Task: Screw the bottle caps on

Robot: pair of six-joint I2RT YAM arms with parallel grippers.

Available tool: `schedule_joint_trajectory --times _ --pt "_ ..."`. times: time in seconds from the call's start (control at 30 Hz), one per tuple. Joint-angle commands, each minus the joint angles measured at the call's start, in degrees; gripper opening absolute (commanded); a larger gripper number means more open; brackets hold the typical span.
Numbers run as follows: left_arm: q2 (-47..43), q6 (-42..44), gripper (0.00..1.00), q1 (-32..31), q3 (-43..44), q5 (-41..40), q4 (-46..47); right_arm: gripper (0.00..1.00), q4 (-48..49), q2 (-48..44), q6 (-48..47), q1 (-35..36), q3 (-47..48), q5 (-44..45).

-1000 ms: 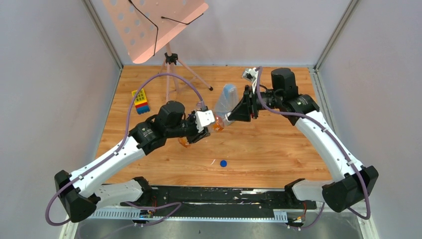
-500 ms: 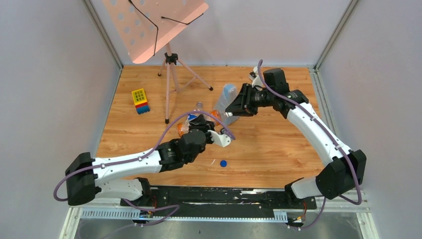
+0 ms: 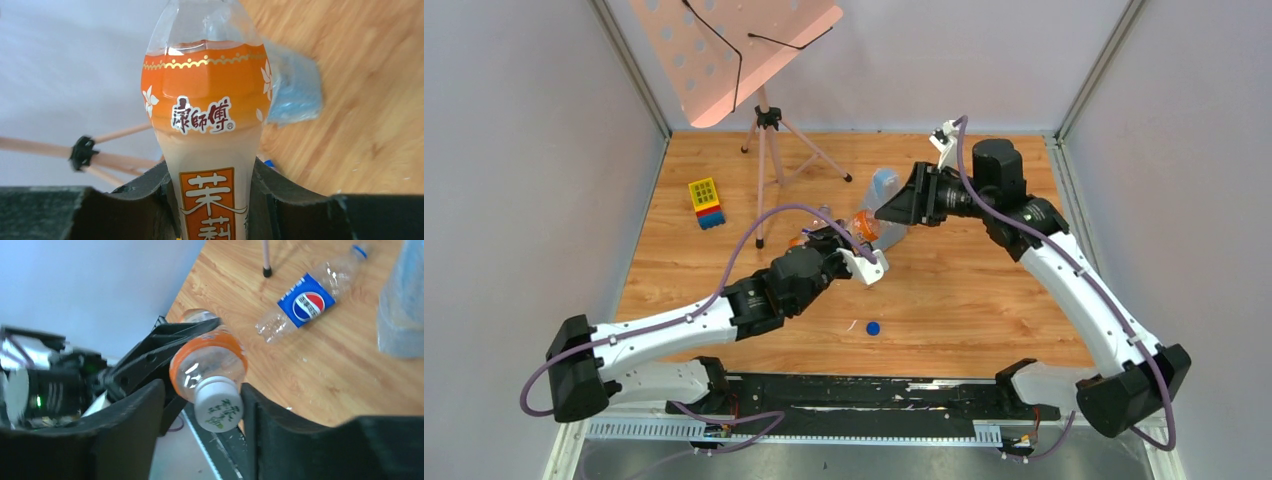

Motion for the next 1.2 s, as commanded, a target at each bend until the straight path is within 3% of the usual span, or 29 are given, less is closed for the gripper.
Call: schedule_joint_trajectory --times 0.0,0.1,0.27,0.47,0.6,0.87,1.17 --pt "-3.67 -9.57 0.00 4.72 3.91 25.61 -12.49 0.63 9.50 -6.20 -14.50 2.05 -2.20 -5.18" --pt "-4.88 -12.01 0.00 9.77 5.31 37.58 -17.33 0.75 12.55 -9.15 -18.99 2.02 -5.43 -6.72" --pt "-5.48 -13.39 0.00 15.67 7.40 49.05 -23.45 0.80 14.57 -11.75 -23.73 1.96 -6.82 -9.57" --pt "-3.75 -14.08 0.00 20.95 10.81 61.75 -29.05 0.80 12.71 -15.37 -35.38 0.80 -8.72 -12.81" --pt "-2.75 -14.60 0.00 23.51 12.79 70.97 -31.16 0.75 9.57 -17.71 -45.67 0.70 -10.97 -16.97" --pt "0.95 -12.81 0.00 24.63 17.33 77.91 -37.81 0.70 5.40 -20.51 -58.92 0.70 -13.56 -21.73" --pt "1.84 -12.56 0.00 24.65 19.27 79.34 -38.77 0.58 0.80 -17.56 -62.28 0.72 -11.00 -23.71"
